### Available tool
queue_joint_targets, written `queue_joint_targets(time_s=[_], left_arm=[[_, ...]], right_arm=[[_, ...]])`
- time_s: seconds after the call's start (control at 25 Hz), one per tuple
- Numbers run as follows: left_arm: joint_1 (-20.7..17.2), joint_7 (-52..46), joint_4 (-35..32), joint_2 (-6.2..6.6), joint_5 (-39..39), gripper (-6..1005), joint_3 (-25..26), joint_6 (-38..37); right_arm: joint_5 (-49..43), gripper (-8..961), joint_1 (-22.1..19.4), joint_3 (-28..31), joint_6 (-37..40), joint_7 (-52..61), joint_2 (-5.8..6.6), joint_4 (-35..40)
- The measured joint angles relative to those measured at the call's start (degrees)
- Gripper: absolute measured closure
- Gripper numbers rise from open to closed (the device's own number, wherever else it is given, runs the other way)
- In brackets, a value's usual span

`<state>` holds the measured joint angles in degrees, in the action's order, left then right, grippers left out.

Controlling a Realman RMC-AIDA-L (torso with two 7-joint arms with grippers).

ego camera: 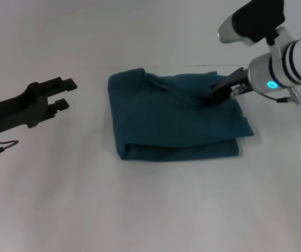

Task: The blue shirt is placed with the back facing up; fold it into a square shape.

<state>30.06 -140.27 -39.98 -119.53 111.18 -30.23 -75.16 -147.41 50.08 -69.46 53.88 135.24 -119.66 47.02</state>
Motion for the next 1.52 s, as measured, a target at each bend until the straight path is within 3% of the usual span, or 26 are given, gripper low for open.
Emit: queue_joint_targets(time_s=[0.8,0.92,1.36,1.52], left_arm=[[0.2,0.0,0.2,-0.01,-0.4,320,0.0,0.2],[0.2,0.0,0.2,0.00,-0.5,320,0.0,0.2],[0.2,0.0,0.2,0.00,-0.5,319,0.0,0.3],[0.3,0.0,0.2,0.00,-0.5,319,0.0,0.4]], right_arm=[[0.2,517,0.3,-7.6,-5.0,-3.2,-0.44,-1.8],[0.3,751,0.1,-8.6,-6.2,-2.8,-0.55,-1.6],[0.0,923,0.2,-8.5,-7.1,-1.7,-0.28,-1.1],[-0.7,923,-0.2,-8.0,-9.4,-0.1,-0.19,1.1]])
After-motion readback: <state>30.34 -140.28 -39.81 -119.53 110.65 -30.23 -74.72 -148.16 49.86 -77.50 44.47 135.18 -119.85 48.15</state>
